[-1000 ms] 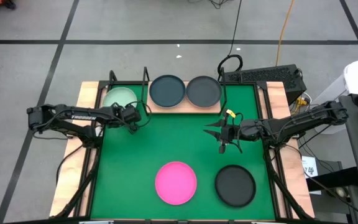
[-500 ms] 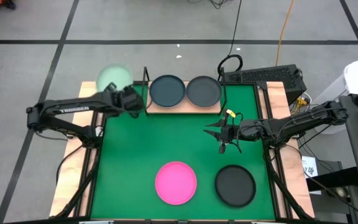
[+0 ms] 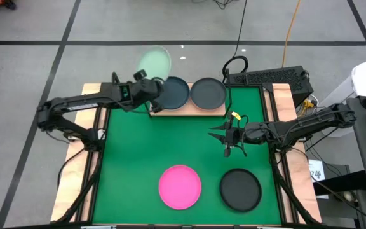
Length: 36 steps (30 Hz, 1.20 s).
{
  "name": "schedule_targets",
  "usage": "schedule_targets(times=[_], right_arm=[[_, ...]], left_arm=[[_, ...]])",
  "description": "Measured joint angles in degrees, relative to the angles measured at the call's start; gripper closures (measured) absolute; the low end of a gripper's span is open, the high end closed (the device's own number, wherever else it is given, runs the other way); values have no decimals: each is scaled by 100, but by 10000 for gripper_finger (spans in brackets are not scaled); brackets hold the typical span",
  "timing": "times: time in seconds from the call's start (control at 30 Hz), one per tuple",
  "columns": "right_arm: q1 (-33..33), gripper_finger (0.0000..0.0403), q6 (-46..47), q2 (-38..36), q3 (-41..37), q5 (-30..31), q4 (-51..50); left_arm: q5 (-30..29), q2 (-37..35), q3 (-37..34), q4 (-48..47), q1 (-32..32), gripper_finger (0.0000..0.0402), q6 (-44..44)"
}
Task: Place and stack plates onto a shelf
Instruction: Stack the light green plate on top of the dark blue plate on the shelf
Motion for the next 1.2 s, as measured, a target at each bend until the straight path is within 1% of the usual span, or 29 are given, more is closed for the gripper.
schedule_targets(times=[0.2,0.3,0.43,0.5,0.6,0.73,0.8,0.87,1.03,1.13,1.2], right_arm=[[0,324,79,0,0,16,4],[2,324,72,0,0,231,14],[2,324,68,0,0,304,23],[4,324,76,0,0,302,26],[4,324,79,0,0,302,26],[4,324,79,0,0,302,15],[4,324,80,0,0,301,10],[4,324,81,0,0,302,10],[7,324,81,0,0,299,11],[7,324,88,0,0,299,9],[7,324,99,0,0,297,9]], left_arm=[[543,748,0,88,48,392,144],[862,1130,9,382,48,392,157],[903,1562,-2,424,72,392,346],[942,1676,-2,423,129,392,334],[1198,1836,-2,420,174,392,304],[1527,1863,-2,433,168,392,298],[1554,1863,-2,444,160,391,285],[1549,1863,-2,498,159,375,210],[1474,1863,-2,503,159,315,58],[1453,1863,-2,503,135,296,9],[1455,1863,-2,501,92,291,1]])
